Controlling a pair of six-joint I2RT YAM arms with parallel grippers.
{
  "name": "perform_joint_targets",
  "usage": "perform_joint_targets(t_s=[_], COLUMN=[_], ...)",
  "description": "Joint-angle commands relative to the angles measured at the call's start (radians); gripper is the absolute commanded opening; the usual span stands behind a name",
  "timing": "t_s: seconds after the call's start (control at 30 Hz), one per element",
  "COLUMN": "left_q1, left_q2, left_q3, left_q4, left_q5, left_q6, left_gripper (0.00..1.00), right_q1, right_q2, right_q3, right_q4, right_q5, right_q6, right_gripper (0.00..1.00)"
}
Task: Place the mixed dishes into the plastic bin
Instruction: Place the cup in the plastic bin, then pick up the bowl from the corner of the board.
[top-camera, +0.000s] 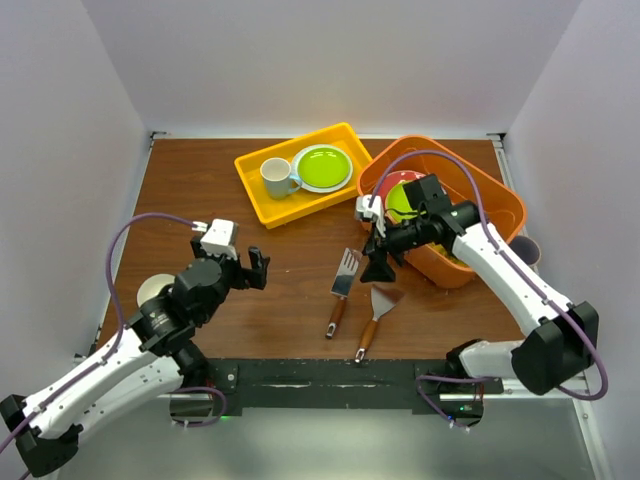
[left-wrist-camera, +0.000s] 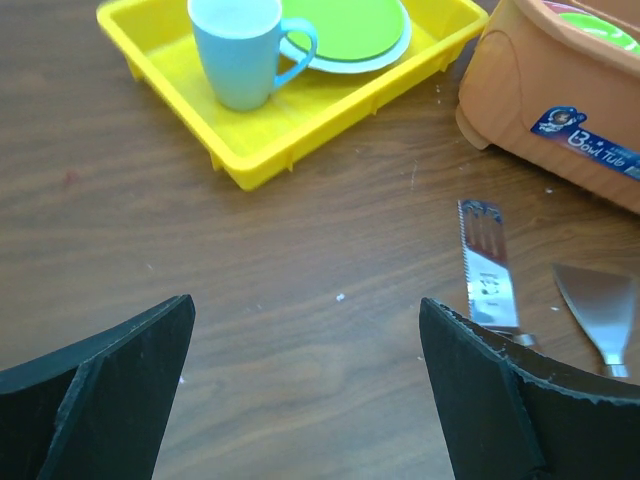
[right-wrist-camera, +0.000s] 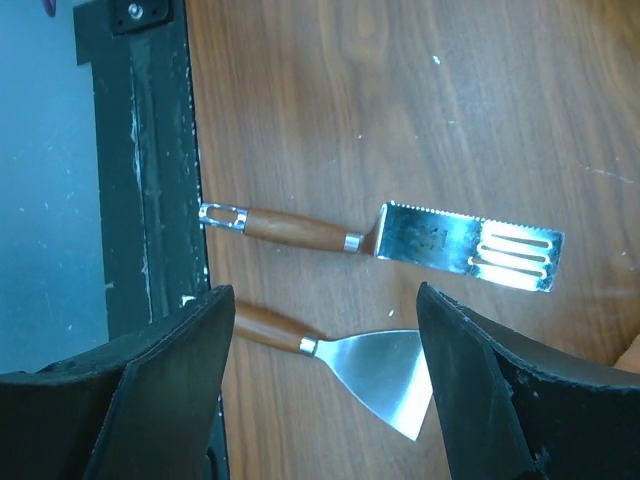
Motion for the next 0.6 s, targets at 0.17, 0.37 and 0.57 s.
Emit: perform_joint_targets(t_s=[0.17, 0.37, 0.57], left_q1=[0.005, 0.124, 0.364], left_q2=[0.096, 0.32, 0.472], left_q3=[0.118, 0.204, 0.195], left_q4=[-0.308, -0.445, -0.423], left_q5=[-0.346, -0.494, -0.434], left_q6=[-0.351, -0.455, -0.548], left_gripper=[1.0, 1.0, 1.0], right_q1=[0.001, 0.003, 0.003], right_q2=[-0.111, -0.134, -0.142], right_q3=[-0.053, -0.063, -0.074], right_q4=[0.061, 0.065, 0.075], right_q5=[-0.035, -0.018, 0.001], right_q6=[-0.059, -0.059, -0.055], right_gripper=[0.79, 0.79, 0.8])
